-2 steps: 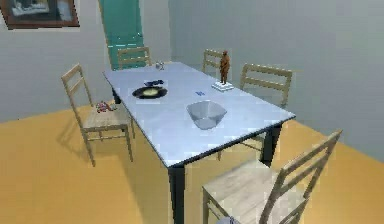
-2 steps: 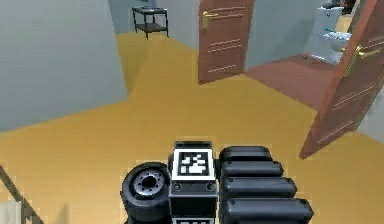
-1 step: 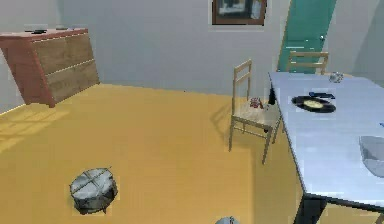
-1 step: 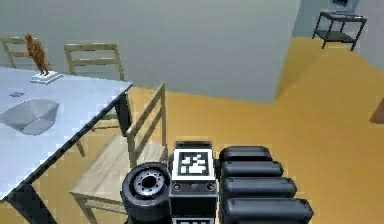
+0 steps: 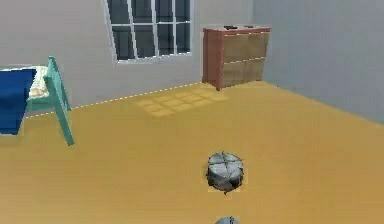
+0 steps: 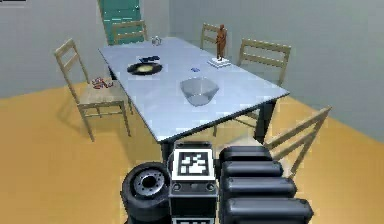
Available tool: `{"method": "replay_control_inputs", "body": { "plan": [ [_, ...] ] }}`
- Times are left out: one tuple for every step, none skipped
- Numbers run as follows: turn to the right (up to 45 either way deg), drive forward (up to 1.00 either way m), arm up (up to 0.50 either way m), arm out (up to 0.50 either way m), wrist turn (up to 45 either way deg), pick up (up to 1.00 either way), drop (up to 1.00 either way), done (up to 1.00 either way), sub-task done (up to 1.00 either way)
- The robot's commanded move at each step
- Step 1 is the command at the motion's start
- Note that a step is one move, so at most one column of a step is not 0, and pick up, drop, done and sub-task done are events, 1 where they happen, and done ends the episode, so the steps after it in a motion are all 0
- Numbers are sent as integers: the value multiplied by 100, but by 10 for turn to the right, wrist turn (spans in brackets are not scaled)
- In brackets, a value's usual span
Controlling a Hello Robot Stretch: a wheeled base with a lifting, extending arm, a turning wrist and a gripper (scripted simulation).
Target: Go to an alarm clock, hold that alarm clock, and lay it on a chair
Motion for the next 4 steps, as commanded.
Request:
{"method": "replay_control_inputs", "body": {
  "plan": [
    [450,0,0,0,0,0,0,0,0],
    [300,0,0,0,0,0,0,0,0],
    [-450,0,0,0,0,0,0,0,0],
    [-150,0,0,0,0,0,0,0,0]
  ]
}}
